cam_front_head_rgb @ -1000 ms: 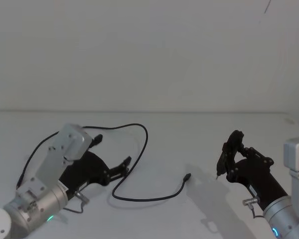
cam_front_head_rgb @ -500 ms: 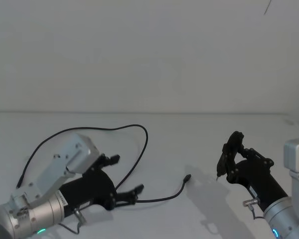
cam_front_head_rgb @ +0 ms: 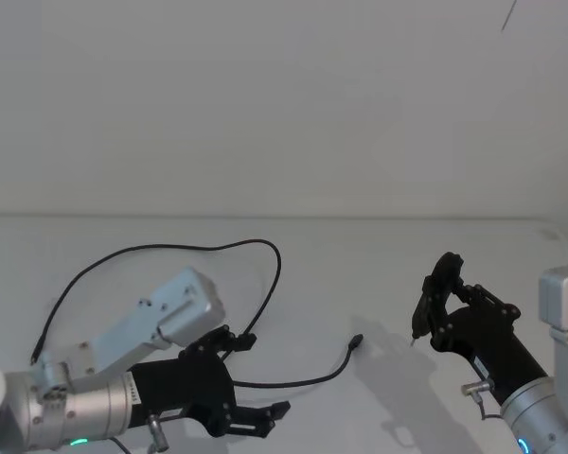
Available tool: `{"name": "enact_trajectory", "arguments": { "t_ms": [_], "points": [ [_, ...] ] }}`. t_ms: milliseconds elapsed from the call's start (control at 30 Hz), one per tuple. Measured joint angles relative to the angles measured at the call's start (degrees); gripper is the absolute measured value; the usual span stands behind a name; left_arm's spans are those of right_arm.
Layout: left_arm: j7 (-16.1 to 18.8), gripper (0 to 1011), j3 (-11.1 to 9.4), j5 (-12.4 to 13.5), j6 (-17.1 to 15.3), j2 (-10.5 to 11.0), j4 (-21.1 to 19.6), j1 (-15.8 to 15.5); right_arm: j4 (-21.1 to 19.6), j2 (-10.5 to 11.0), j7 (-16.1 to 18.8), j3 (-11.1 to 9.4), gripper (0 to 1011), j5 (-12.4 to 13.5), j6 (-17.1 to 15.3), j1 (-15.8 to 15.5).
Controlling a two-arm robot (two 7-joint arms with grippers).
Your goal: Pick up the data cable with the one hand.
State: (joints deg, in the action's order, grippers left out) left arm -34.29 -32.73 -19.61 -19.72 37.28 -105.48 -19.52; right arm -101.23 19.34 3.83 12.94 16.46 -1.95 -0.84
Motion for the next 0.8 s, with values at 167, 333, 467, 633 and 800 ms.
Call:
{"name": "enact_trajectory", "arguments": {
  "t_ms": [167,333,467,633,800],
  "points": [
    [-0.69,1001,-1.63,1.28,-1.73,-0.16,0.79,-2.02,0.00,0.00,0.00,0.00,279,0.00,0.00,0.00],
    [-0.90,1001,-3.28,2.97,-2.80,-0.94,2.24,-4.02,0.00,0.00,0.00,0.00,279,0.00,0.00,0.00],
    [-0.90,1001,-4.26,3.97,-3.17,-1.81,3.51,-5.12,0.00,0.00,0.00,0.00,279,0.00,0.00,0.00],
    [-0.90,1001,-5.12,4.81,-3.38,-3.14,5.28,-6.17,0.00,0.00,0.00,0.00,279,0.00,0.00,0.00],
    [-1.02,1001,-6.09,5.45,-3.65,-4.79,7.44,-7.22,0.00,0.00,0.00,0.00,279,0.00,0.00,0.00]
  ]
}}
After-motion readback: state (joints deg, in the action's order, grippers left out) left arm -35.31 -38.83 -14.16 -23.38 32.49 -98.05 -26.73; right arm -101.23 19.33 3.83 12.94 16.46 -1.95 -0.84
